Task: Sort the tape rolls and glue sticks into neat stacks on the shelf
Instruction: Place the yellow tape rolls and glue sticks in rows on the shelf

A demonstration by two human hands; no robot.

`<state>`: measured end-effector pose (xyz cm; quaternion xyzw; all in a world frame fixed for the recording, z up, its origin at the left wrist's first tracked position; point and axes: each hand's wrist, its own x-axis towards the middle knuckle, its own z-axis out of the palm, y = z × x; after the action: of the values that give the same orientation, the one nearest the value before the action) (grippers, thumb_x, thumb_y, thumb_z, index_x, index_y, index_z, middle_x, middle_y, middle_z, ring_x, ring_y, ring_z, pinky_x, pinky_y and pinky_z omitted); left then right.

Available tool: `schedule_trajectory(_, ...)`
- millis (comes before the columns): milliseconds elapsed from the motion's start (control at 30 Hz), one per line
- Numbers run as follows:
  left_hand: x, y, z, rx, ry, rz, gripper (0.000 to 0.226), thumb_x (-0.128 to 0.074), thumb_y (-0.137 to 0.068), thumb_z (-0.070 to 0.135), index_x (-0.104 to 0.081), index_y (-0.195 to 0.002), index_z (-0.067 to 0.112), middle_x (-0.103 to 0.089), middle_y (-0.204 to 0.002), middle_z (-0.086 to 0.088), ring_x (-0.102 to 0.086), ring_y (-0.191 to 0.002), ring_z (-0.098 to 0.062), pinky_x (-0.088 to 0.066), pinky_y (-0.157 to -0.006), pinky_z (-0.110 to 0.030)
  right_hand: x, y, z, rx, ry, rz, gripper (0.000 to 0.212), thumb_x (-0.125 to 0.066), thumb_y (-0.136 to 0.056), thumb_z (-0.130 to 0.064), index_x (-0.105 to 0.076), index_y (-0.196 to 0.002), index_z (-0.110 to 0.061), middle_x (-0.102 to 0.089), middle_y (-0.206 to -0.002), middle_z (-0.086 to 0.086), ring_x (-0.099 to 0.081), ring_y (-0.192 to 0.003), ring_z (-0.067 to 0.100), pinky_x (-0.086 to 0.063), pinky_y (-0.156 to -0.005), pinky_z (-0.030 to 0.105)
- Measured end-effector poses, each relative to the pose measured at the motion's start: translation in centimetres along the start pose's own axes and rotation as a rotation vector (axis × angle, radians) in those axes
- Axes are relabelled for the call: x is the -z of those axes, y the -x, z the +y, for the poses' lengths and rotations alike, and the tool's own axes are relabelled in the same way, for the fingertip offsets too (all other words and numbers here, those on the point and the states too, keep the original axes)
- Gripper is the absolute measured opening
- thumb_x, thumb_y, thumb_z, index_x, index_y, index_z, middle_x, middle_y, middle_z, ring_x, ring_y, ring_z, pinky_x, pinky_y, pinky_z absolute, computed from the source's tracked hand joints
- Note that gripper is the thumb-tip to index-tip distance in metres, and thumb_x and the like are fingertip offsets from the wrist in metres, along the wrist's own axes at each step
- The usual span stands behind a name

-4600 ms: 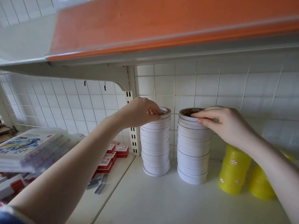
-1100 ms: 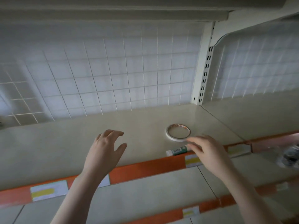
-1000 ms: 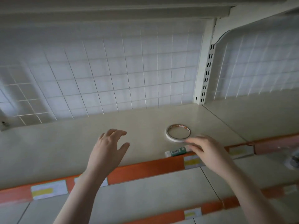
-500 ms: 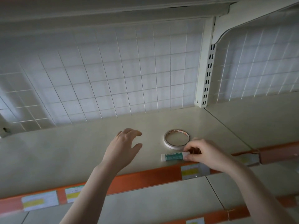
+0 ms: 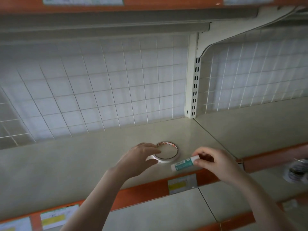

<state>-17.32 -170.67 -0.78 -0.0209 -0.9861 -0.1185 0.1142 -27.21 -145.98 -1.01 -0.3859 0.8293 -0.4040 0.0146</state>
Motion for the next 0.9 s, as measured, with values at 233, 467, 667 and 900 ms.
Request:
schedule_trajectory(233, -0.8, 0.2, -0.1, -0.059, -0.043, 0.003, 0.021, -0.057, -0.088, 0.034, -0.067, -0.106, 0.028, -0.065, -0.109, 0.01, -0.057, -0.103, -0.013, -0.047, -0.085, -0.033, 0.1, 0.9, -0.2, 0.023, -0.107, 0.15, 0.032, -0.072, -0.08, -0.01, -0.06, -0.079, -0.041, -0.066, -0.078, -0.008, -0.059, -0.077, 0.007, -0.044, -0.066, 0.016)
schedule_trajectory(467, -0.9, 1.8, -0.5, -0.064, -0.178, 0.121, 0.025, -0.049, -0.083, 0.04, -0.064, -0.087, 0.021, -0.066, -0.082, 0.0, -0.061, -0.075, -0.026, -0.049, -0.063, -0.031, -1.5, 0.7, -0.1, 0.108, -0.204, 0.255, 0.021, -0.07, -0.081, -0.005, -0.07, -0.097, -0.018, -0.066, -0.085, -0.003, -0.06, -0.08, 0.008, -0.046, -0.07, 0.014)
schedule_trajectory(667, 1.4, 5.8, -1.8, 0.016, -0.226, 0.235, 0.012, -0.056, -0.08, 0.029, -0.063, -0.085, 0.02, -0.065, -0.083, 0.004, -0.062, -0.076, -0.023, -0.046, -0.06, -0.031, -4.3, -0.1, -1.4, 0.244, -0.165, 0.396, 0.023, -0.07, -0.081, -0.002, -0.069, -0.102, -0.01, -0.063, -0.085, -0.003, -0.059, -0.076, 0.012, -0.048, -0.069, 0.021)
schedule_trajectory(900, 6.3, 13.9, -5.4, 0.128, -0.283, 0.398, 0.013, -0.044, -0.082, 0.04, -0.049, -0.089, 0.031, -0.062, -0.081, 0.01, -0.059, -0.075, -0.015, -0.048, -0.052, -0.03, -9.1, -2.4, -8.6, 0.386, -0.188, 0.402, 0.02, -0.068, -0.081, -0.004, -0.069, -0.101, -0.007, -0.06, -0.084, -0.005, -0.055, -0.074, 0.002, -0.042, -0.069, 0.007)
